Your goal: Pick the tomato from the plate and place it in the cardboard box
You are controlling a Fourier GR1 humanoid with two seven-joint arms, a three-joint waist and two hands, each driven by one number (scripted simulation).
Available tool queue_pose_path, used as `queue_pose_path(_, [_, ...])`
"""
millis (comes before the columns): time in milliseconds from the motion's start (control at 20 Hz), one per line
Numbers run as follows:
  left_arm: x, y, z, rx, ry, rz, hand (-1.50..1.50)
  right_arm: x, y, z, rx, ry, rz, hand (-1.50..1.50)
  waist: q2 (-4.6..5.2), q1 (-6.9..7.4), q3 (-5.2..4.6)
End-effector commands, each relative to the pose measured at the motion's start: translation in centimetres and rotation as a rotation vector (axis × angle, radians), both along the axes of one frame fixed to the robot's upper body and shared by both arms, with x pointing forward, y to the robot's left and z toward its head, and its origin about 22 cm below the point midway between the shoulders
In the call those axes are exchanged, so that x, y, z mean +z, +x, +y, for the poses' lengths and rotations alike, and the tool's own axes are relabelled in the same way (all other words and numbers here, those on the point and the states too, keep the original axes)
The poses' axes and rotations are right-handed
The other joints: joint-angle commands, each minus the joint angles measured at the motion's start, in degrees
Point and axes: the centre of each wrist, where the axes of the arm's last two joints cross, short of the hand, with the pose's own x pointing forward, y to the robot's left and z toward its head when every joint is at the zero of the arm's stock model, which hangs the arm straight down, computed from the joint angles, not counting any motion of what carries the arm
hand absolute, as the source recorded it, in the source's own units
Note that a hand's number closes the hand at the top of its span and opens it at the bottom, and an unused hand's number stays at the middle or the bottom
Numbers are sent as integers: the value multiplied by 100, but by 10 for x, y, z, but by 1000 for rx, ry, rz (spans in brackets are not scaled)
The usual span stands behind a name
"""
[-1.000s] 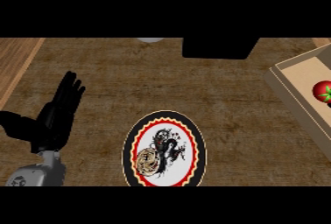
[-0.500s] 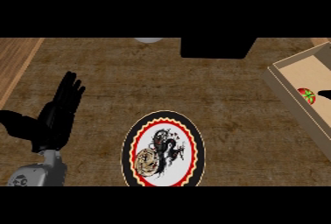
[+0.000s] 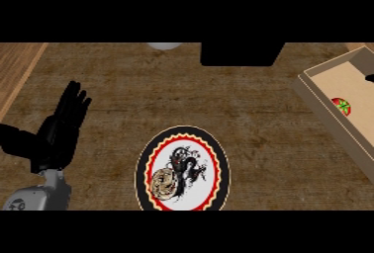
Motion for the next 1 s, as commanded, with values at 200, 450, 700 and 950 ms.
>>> queue_pose_path(200, [-7,-8,-2,-5,3,-1,0,3,-28,-48,37,400,-120,-150,14,-3,-2])
queue_pose_path(450, [-7,-3,-4,-22,-6,9,0,1,-62,-86,-6,430,-176,-150,34,27,0])
queue_pose_path(700, [-6,-8,-15,-16,-13,-20,0,-11,-98,-113,-28,441,-224,-150,46,59,8])
queue_pose_path(950, [-12,-9,-9,-24,-4,-10,0,-30,-117,-120,-22,416,-213,-150,51,82,10])
